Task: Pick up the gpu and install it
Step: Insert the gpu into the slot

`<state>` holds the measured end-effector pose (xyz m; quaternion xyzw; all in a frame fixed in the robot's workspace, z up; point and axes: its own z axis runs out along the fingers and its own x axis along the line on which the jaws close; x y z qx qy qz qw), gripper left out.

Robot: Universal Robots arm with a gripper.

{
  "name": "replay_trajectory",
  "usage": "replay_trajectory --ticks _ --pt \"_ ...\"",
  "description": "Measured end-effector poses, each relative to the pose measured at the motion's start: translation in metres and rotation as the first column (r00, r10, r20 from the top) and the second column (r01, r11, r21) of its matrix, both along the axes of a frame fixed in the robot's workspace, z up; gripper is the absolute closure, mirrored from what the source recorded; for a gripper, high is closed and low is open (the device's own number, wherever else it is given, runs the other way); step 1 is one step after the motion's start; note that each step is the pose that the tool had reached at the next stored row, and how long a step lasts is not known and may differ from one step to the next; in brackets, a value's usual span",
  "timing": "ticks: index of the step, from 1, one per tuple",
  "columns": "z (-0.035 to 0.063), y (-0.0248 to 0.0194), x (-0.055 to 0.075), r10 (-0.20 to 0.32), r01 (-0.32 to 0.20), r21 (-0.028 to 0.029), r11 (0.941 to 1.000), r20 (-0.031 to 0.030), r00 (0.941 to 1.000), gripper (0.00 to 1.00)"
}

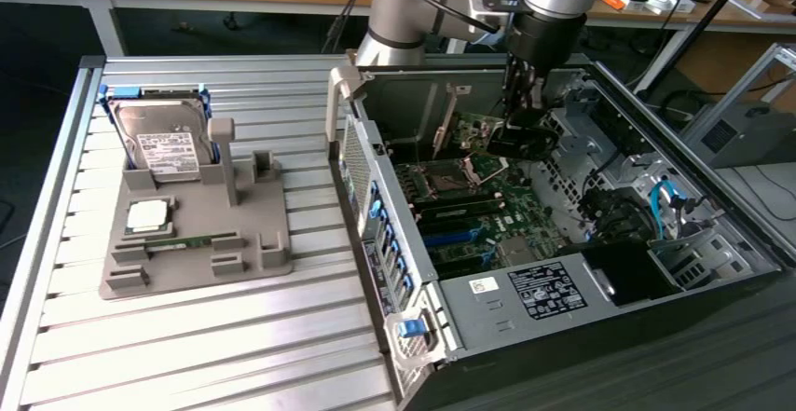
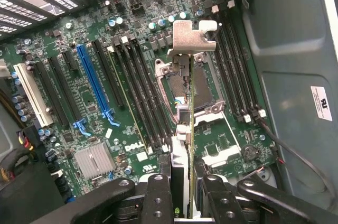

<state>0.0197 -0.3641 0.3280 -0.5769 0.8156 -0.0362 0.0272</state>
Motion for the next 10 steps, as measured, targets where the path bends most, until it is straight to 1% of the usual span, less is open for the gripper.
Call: replay_trajectory --ticks 10 --pt "0.0000 0.0000 0.0000 0.027 -0.027 0.0000 0.9996 0.0000 0.9996 0.73"
